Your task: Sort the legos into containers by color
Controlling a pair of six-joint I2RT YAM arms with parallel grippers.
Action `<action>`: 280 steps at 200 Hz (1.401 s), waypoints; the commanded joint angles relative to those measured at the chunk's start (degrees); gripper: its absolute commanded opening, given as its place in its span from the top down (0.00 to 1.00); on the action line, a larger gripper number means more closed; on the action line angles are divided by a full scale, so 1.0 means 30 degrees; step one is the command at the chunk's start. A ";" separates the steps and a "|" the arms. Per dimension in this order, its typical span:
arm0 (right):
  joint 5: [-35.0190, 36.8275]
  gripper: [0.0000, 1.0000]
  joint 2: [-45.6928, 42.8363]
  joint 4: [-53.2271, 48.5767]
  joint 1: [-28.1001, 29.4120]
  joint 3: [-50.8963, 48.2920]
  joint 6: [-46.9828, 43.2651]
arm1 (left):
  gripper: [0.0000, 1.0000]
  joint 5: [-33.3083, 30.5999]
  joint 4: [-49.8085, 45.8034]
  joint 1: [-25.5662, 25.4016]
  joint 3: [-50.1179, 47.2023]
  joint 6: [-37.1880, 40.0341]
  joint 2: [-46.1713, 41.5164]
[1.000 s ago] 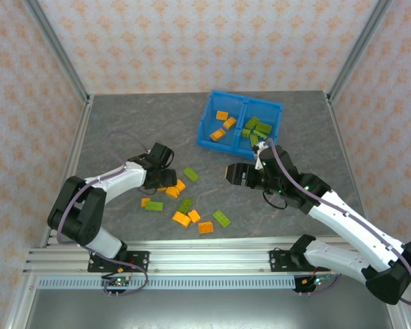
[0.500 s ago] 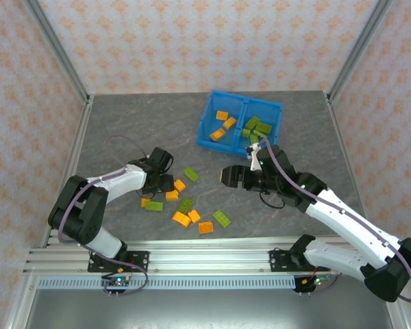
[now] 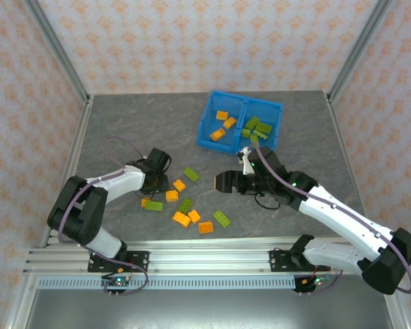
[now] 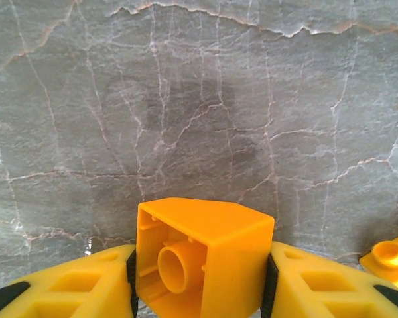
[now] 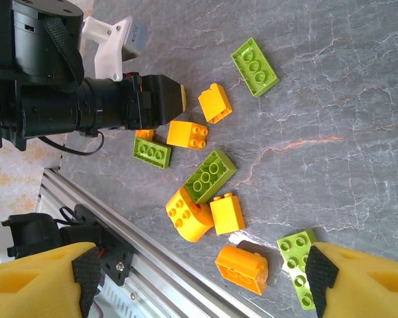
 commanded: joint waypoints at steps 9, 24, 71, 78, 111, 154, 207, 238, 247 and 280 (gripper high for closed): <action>0.0565 0.18 -0.0286 -0.0141 0.0094 0.0140 -0.0194 | 0.56 0.0649 0.0652 0.0179 -0.0419 -0.0224 -0.0887; 0.0778 0.18 -0.0417 -0.0124 0.0095 0.0214 -0.0075 | 0.56 0.0616 -0.0080 0.0203 -0.0045 -0.0130 -0.2377; 0.4185 0.17 -0.1672 0.0304 0.0093 0.0053 0.0764 | 0.57 0.1014 -0.0769 -0.1410 0.2517 -0.0212 -0.5347; 0.4918 0.17 -0.1976 0.0318 0.0093 -0.0024 0.0953 | 0.57 0.0634 -0.0830 -0.1944 0.3314 -0.0065 -0.5154; 0.7489 0.17 -0.3655 0.0313 0.0095 -0.0517 0.1801 | 0.57 -0.1120 -0.0203 -0.4626 0.7885 0.1968 -0.2201; 0.9500 0.16 -0.5824 -0.1261 0.0081 -0.0808 0.2460 | 0.58 -0.3622 0.0669 -0.5637 1.5014 0.6820 0.4407; 0.9807 0.16 -0.7088 -0.2549 0.0095 -0.0939 0.2957 | 0.58 -0.7414 -0.3774 -0.5271 2.7376 0.9425 1.3817; 0.9793 0.17 -0.7708 -0.2801 0.0095 -0.1055 0.3064 | 0.53 -0.5542 -0.4995 -0.4381 3.0589 0.8090 1.6387; 0.9793 0.16 -0.7835 -0.2847 0.0087 -0.1117 0.3099 | 0.50 -0.5405 -0.5083 -0.4314 3.0875 0.8122 1.6639; 0.9707 0.16 -0.7933 -0.2654 0.0095 -0.1318 0.3293 | 0.33 -0.4781 -0.5222 -0.4334 3.0926 0.8195 1.6386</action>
